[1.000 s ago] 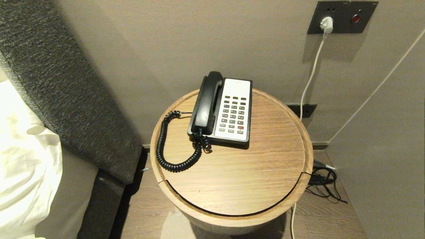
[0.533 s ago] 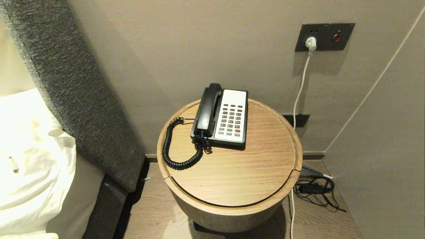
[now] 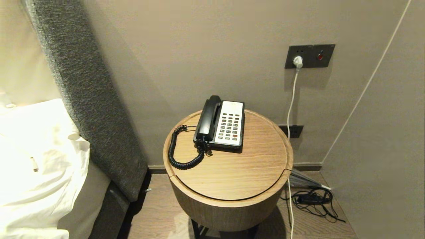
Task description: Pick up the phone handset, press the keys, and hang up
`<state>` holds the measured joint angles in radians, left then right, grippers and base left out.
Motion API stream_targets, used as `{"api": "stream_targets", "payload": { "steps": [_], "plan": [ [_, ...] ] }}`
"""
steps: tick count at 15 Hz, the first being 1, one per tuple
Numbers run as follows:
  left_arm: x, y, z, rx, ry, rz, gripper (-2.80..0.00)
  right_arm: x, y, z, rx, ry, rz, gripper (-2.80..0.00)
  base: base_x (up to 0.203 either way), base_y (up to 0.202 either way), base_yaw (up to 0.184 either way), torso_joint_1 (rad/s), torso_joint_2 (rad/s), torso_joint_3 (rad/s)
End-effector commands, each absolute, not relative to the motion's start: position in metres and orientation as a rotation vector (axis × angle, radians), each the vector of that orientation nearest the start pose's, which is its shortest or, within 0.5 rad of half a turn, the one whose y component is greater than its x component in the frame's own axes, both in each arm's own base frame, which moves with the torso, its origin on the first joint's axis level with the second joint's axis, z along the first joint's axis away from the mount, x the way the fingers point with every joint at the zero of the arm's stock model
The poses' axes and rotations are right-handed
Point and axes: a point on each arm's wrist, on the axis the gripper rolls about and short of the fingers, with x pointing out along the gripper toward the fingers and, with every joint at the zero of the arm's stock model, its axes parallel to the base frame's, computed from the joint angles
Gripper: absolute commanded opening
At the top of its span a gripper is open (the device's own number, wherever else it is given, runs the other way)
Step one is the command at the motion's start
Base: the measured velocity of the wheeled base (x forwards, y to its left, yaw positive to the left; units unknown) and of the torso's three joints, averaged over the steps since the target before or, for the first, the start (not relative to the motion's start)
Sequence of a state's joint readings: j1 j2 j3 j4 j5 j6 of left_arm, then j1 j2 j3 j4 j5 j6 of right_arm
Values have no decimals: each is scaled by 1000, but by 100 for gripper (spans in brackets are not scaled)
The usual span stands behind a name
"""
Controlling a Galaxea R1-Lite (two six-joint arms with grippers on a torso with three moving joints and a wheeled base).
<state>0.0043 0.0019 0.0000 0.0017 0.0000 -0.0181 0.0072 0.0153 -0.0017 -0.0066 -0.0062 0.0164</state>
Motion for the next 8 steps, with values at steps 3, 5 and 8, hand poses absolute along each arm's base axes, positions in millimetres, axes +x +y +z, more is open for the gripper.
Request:
{"api": "stream_targets", "payload": {
  "steps": [3, 5, 8],
  "plan": [
    [-23, 0, 75, -18, 3, 5, -280, -22, 0, 77, 17, 9, 1, -280, 0, 0, 0, 1, 2, 203],
    [-23, 0, 75, -16, 3, 3, -280, -22, 0, 77, 17, 8, 1, -280, 0, 0, 0, 1, 5, 196],
    [-23, 0, 75, -9, 5, 3, -280, -22, 0, 77, 17, 8, 1, -280, 0, 0, 0, 2, 2, 131]
  ]
}}
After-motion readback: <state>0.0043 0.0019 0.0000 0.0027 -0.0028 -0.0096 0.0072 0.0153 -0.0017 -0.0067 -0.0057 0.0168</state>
